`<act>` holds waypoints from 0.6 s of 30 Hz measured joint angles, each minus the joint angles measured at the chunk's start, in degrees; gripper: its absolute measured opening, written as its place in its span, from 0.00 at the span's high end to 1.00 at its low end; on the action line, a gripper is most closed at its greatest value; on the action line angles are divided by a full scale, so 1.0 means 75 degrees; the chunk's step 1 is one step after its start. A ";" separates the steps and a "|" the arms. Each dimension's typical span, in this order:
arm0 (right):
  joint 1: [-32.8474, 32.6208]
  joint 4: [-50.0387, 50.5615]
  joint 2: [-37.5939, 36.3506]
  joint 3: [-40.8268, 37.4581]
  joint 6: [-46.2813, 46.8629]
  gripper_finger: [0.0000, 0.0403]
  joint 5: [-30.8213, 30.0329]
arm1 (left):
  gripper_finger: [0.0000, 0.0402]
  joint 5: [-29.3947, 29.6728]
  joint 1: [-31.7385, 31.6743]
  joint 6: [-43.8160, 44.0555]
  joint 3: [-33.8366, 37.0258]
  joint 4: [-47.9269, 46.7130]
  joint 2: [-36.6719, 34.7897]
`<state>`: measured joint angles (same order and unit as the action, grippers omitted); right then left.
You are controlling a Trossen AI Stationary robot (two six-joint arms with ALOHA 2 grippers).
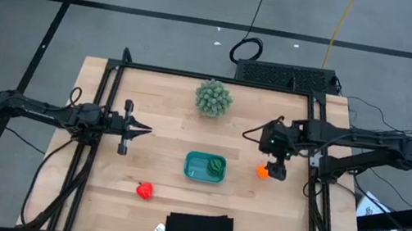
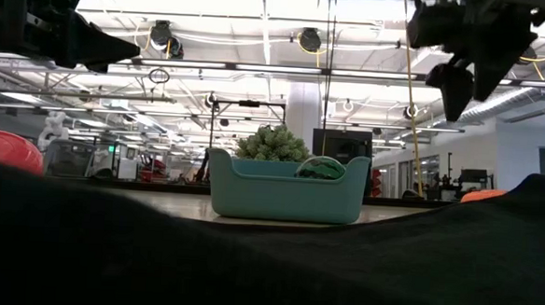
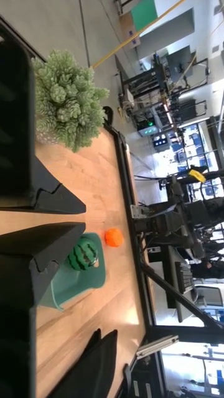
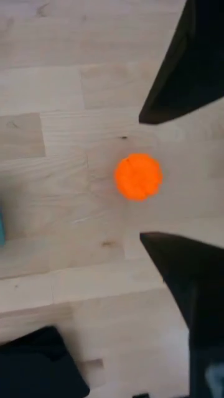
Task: Pick and placing Produce into tupperware
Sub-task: Put the pumpkin toy into the bin
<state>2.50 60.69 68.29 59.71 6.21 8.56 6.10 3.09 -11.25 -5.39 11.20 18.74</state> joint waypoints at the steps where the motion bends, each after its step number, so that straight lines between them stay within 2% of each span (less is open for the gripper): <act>1: 0.0000 -0.0077 0.0000 -0.0105 -0.0007 0.21 -0.0107 | 0.91 -0.0002 -0.0002 0.0000 0.0000 0.0000 0.0000; 4: 0.0005 -0.0384 -0.0002 -0.0440 -0.0104 0.13 -0.0160 | 0.91 -0.0002 -0.0001 0.0008 0.0000 0.0003 0.0000; 7: 0.0003 -0.0772 0.0000 -0.0846 -0.0208 0.09 -0.0169 | 0.91 -0.0005 0.0000 0.0026 0.0000 0.0003 0.0000; 18: 0.0003 -0.1926 0.0000 -0.1898 -0.0124 0.07 0.0143 | 0.91 -0.0008 -0.0002 0.0023 0.0000 -0.0117 0.0000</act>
<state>2.52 46.25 68.29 45.48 5.28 9.63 6.04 3.07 -11.07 -5.39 10.33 18.74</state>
